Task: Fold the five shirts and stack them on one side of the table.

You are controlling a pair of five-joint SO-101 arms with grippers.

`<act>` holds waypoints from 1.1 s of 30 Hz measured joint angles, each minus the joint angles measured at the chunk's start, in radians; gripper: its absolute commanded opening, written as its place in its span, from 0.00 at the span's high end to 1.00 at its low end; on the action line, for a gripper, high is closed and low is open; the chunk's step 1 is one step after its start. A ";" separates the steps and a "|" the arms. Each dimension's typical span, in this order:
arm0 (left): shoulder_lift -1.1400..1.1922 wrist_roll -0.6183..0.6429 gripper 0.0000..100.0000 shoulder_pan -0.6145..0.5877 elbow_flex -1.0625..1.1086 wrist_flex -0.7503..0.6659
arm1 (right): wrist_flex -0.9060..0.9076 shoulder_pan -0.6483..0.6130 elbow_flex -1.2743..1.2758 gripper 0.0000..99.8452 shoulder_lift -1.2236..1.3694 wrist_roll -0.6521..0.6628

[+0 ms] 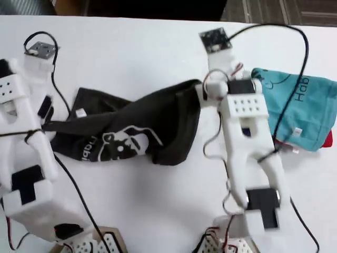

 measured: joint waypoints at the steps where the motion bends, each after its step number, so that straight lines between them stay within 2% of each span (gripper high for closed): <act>1: -0.008 -0.005 0.97 -0.006 0.011 0.000 | 0.023 0.011 -0.061 0.71 0.043 -0.029; 8: -0.011 -0.005 0.97 -0.020 0.025 -0.037 | 0.147 0.081 -0.451 0.71 0.209 -0.086; 13: -0.011 -0.005 0.97 -0.018 0.029 -0.058 | 0.196 0.107 -0.563 0.71 0.299 -0.084; 18: -0.011 -0.005 0.97 -0.021 0.029 -0.083 | 0.385 0.034 -0.565 0.71 0.356 0.100; 26: 0.025 -0.003 0.97 -0.029 0.031 -0.198 | 0.565 -0.123 -0.555 0.71 0.272 0.226; 29: 0.107 0.040 0.97 -0.029 0.031 -0.247 | 0.572 -0.150 -0.440 0.71 0.132 0.241; 33: 0.215 0.083 0.97 -0.029 0.002 -0.253 | 0.517 -0.183 -0.158 0.71 -0.060 0.258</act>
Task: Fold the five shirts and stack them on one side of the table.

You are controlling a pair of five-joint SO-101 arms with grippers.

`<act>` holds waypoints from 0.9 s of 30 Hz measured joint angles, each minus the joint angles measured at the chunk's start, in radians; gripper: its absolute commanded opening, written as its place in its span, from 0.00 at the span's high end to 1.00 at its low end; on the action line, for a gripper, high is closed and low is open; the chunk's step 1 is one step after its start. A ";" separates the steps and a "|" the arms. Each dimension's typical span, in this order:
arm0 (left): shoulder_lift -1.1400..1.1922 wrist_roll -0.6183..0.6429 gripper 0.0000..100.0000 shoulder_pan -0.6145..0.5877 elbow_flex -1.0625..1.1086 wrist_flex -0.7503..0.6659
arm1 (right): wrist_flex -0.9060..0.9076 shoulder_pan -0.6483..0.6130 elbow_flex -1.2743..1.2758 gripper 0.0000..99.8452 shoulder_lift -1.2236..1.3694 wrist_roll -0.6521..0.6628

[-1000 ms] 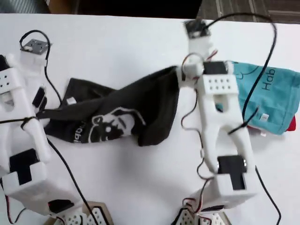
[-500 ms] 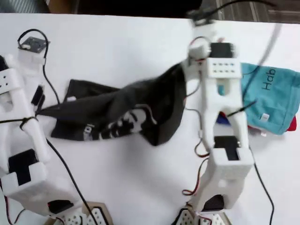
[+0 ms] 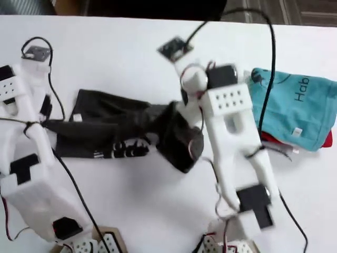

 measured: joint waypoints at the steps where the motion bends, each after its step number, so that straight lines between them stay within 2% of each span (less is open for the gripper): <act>1: 0.021 0.009 0.97 0.000 -0.023 0.000 | -0.038 -0.003 0.081 0.71 -0.051 0.000; 6: 0.092 0.048 0.97 0.000 -0.166 0.021 | -0.230 -0.003 0.477 0.71 -0.308 0.000; 12: 0.172 0.061 0.97 0.002 -0.341 0.095 | -0.192 -0.025 0.810 0.71 -0.629 0.107; 19: 0.313 0.063 0.97 0.003 -0.465 0.144 | -0.106 0.026 0.873 0.71 -0.922 0.198; 24: 0.374 0.063 0.97 0.005 -0.585 0.209 | -0.063 0.052 0.873 0.71 -1.036 0.199; 27: 0.391 0.063 0.97 0.005 -0.638 0.235 | -0.140 0.058 0.885 0.71 -1.045 0.133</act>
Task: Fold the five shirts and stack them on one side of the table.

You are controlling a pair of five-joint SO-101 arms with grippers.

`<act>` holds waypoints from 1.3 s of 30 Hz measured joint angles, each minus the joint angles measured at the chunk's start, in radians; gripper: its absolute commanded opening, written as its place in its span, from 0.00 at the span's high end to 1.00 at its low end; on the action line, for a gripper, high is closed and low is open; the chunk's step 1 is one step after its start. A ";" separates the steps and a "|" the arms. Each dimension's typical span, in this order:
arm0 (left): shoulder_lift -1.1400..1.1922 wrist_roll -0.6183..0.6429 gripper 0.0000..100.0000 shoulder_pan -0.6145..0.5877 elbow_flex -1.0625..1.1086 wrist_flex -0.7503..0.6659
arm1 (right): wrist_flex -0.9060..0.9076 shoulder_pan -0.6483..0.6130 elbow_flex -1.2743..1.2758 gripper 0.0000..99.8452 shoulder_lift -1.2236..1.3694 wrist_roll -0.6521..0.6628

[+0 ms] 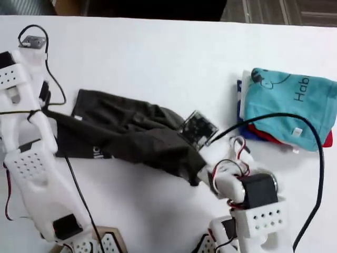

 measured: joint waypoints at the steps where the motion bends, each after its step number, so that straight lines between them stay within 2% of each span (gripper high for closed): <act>1: 0.005 0.000 0.97 0.000 -0.011 0.005 | -0.051 0.005 0.008 0.71 0.012 -0.028; 4: 0.011 0.000 0.97 -0.002 -0.017 0.009 | -0.209 0.008 0.008 0.71 0.129 -0.055; 8: 0.014 0.000 0.97 -0.003 -0.018 0.014 | -0.333 0.014 -0.094 0.71 0.404 -0.072; 14: 0.014 0.000 0.97 -0.005 -0.018 0.014 | -0.334 -0.018 -0.339 0.71 0.868 -0.094; 19: 0.014 0.037 0.97 -0.003 -0.026 0.014 | -0.279 -0.052 -0.400 0.71 1.115 0.037; 25: 0.014 0.055 0.97 0.006 -0.026 0.014 | -0.126 -0.046 -0.425 0.71 1.168 0.258; 29: 0.014 0.055 0.97 0.006 -0.026 0.014 | -0.035 0.006 -0.509 0.71 1.138 0.308; 32: 0.014 0.055 0.97 0.008 -0.026 0.014 | 0.020 0.029 -0.589 0.71 1.057 0.310; 34: 0.014 0.055 0.97 0.021 -0.026 0.014 | 0.040 0.029 -0.609 0.72 1.017 0.265; 36: 0.014 0.055 0.97 0.034 -0.026 0.014 | 0.046 0.032 -0.614 0.81 1.005 0.187; 38: 0.014 0.055 0.97 0.038 -0.026 0.014 | 0.048 0.032 -0.614 0.94 1.003 0.130; 39: 0.014 0.055 0.97 0.041 -0.026 0.014 | 0.048 0.032 -0.614 0.96 1.003 0.118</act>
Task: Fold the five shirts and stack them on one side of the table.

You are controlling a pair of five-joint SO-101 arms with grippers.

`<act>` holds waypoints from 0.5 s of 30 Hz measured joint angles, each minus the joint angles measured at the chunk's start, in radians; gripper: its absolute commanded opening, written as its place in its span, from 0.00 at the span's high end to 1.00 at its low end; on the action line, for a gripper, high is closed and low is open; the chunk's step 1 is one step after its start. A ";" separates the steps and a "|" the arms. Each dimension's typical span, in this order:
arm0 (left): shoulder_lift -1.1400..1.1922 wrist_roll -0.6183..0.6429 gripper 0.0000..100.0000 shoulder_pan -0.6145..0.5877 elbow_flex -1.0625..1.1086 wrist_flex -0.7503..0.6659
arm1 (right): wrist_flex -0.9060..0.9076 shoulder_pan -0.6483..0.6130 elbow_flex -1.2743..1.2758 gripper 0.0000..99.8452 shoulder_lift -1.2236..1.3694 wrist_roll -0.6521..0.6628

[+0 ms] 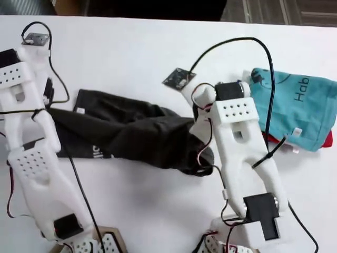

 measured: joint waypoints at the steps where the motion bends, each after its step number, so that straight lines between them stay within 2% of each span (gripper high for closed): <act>1: 0.000 0.000 0.97 0.000 0.000 0.000 | 0.000 0.000 0.000 0.94 0.000 -0.011; 6: 0.000 0.000 0.97 0.000 0.000 0.000 | -0.006 0.000 -0.041 0.93 0.000 -0.077; 12: 0.000 0.000 0.97 0.000 0.000 0.000 | 0.086 0.002 -0.212 0.94 0.000 -0.086; 15: 0.000 0.000 0.97 0.000 0.000 0.000 | 0.110 0.002 -0.267 0.94 -0.002 -0.132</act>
